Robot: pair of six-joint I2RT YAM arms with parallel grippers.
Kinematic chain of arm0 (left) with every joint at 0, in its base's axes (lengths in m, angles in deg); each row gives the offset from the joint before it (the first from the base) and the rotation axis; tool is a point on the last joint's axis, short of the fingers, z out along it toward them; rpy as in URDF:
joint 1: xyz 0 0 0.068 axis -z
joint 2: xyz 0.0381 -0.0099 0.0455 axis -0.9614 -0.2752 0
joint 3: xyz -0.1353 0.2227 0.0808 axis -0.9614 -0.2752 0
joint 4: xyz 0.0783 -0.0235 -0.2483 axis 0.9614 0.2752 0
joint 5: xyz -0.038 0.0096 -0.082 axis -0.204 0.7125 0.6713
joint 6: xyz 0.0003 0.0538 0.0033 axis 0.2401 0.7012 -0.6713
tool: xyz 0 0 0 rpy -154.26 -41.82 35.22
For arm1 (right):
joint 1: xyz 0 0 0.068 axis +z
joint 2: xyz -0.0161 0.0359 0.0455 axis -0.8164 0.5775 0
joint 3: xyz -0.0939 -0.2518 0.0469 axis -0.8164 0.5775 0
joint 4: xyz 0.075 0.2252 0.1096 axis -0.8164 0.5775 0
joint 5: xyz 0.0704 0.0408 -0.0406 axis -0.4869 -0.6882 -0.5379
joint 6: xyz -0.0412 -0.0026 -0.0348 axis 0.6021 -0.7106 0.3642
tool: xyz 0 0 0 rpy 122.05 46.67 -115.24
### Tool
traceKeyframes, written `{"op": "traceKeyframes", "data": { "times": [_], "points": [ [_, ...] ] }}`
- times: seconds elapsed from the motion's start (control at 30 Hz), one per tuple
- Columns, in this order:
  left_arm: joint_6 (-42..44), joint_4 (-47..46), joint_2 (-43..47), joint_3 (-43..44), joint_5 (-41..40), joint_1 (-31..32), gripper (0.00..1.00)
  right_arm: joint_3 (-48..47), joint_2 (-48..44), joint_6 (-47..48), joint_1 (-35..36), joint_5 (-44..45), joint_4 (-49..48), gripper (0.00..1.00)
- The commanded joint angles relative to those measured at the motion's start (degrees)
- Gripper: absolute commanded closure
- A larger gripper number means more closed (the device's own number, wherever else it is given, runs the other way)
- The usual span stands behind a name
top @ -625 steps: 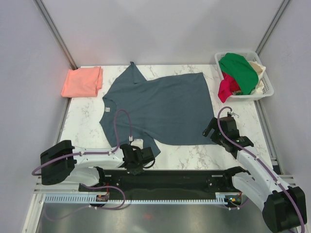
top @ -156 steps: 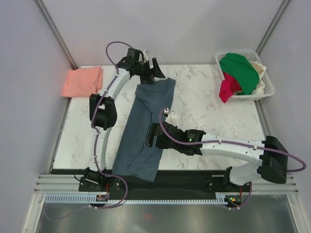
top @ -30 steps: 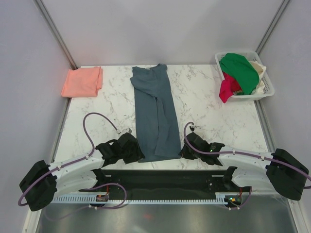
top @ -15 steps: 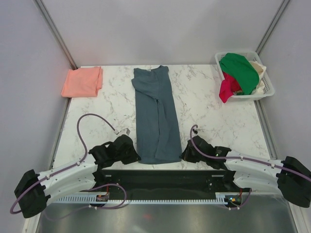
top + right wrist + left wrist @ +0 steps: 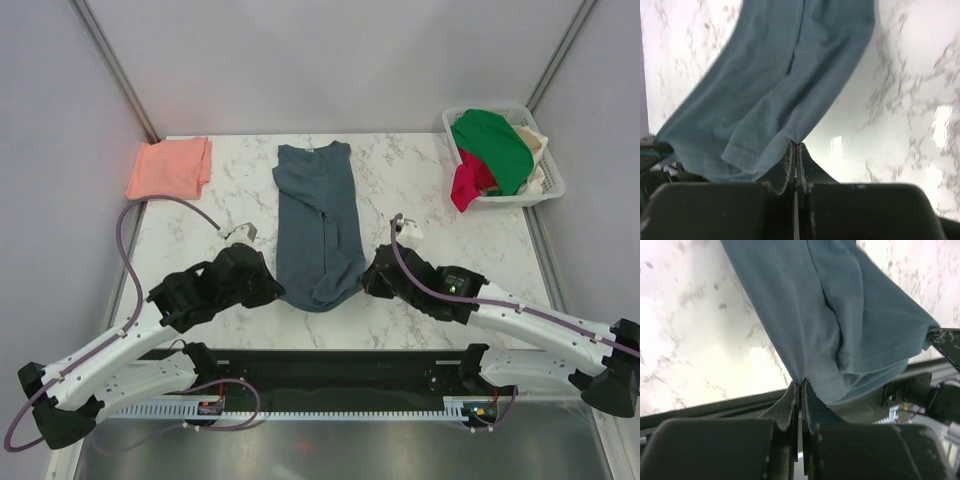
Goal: Fold and stack the t-shirts
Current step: Fold the tshirt
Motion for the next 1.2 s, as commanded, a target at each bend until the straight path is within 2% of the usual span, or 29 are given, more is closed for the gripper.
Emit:
{"op": "traceKeyframes", "data": {
  "times": [0.0, 0.07, 0.17, 0.23, 0.37, 0.63, 0.97, 1.1, 1.13, 1.17],
  "points": [
    [7.4, 3.7, -4.2, 7.1, -6.1, -2.8, 0.98, -8.3, 5.6, 7.7, -4.3, 4.9, 4.9, 1.0],
    [10.1, 2.8, -7.8, 10.5, -4.6, -5.8, 0.98, -12.9, 9.6, 11.5, -6.6, 3.8, 5.0, 1.0],
    [15.7, -1.1, -12.7, 13.1, 2.0, -16.9, 0.98, -18.2, 14.5, 15.9, -12.7, 1.5, 4.3, 1.0],
    [18.9, -3.1, -15.6, 14.8, 6.8, -20.7, 0.98, -21.6, 18.4, 18.0, -14.8, 0.0, 3.0, 1.0],
    [23.2, -5.6, -23.7, 19.9, 9.4, -27.2, 0.98, -27.8, 25.9, 22.3, -19.9, -2.9, 2.6, 1.0],
    [28.5, -7.4, -45.5, 33.6, 16.3, -32.5, 0.98, -37.5, 40.3, 26.6, -27.0, -10.4, 0.0, 1.0],
    [33.5, -6.0, -67.7, 49.4, 23.3, -38.8, 0.98, -49.4, 55.8, 32.1, -32.9, -13.5, -0.2, 1.0],
    [32.2, -4.2, -76.0, 55.6, 29.0, -41.8, 0.98, -54.2, 63.8, 34.2, -35.2, -17.9, -0.2, 1.0],
    [31.6, -4.1, -77.1, 56.5, 29.4, -42.2, 0.95, -56.8, 65.2, 34.6, -35.6, -18.4, 0.1, 1.0],
    [31.3, -3.6, -78.3, 57.6, 29.7, -42.8, 0.87, -58.1, 66.6, 35.0, -36.4, -19.1, 0.1, 0.93]
  ]
}}
